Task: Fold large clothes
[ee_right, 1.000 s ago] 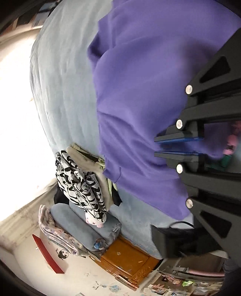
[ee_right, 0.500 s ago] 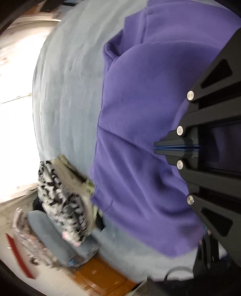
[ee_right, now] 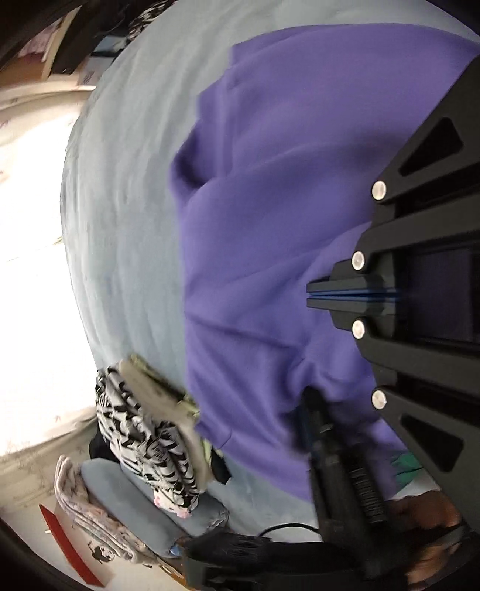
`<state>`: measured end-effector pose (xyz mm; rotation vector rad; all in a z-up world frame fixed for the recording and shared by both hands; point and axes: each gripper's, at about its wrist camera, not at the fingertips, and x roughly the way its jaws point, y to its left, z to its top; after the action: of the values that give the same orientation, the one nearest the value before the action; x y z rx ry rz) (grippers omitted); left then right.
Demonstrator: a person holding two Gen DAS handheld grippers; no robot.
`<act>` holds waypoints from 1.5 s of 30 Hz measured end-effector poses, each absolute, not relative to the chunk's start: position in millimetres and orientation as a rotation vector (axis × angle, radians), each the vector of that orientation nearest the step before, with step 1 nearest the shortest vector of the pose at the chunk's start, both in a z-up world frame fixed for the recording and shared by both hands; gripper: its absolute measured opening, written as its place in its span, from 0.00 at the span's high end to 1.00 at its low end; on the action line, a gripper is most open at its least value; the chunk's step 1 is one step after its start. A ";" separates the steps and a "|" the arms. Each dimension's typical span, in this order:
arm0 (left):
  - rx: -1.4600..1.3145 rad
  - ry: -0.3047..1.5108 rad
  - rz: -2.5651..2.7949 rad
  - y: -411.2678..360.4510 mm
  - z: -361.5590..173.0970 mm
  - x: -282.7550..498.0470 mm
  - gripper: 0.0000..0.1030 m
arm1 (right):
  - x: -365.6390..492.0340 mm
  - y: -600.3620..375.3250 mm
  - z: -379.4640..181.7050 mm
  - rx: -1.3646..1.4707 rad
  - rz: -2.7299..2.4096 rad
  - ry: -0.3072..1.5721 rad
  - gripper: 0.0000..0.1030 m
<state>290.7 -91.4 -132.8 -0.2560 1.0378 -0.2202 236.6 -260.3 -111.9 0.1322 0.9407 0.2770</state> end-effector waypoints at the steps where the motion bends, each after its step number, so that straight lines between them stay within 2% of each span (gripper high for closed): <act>1: -0.256 1.040 -0.222 -90.1 -134.2 289.6 0.92 | 231.1 -263.8 -115.4 0.144 0.279 0.943 1.00; 15: -0.197 1.008 -0.175 -92.5 -96.5 260.9 0.90 | 182.4 -269.8 -69.6 0.312 0.278 0.833 0.97; 22: -0.191 0.992 -0.143 -77.1 -69.0 212.9 0.76 | 148.1 -254.9 -54.6 0.307 0.283 0.835 0.97; 25: -0.181 0.982 -0.128 -67.8 -59.6 191.9 0.74 | 131.4 -246.2 -49.8 0.308 0.300 0.840 0.96; 27: -0.176 0.975 -0.118 -61.8 -54.7 180.1 0.72 | 121.7 -241.3 -47.9 0.304 0.311 0.842 0.94; 30: -0.179 0.969 -0.103 -53.5 -50.8 163.7 0.67 | 108.5 -233.5 -45.4 0.293 0.315 0.842 0.85; 35: -0.190 0.978 -0.091 -43.5 -53.3 141.5 0.59 | 90.7 -225.3 -46.4 0.283 0.323 0.849 0.84; 45: -0.203 1.027 -0.095 -34.9 -75.4 122.4 0.59 | 77.0 -213.3 -70.7 0.291 0.313 0.932 0.84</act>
<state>122.4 -34.9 -75.4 -0.2033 1.0268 -0.0945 77.0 -213.3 -70.7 0.2912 0.9318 0.3133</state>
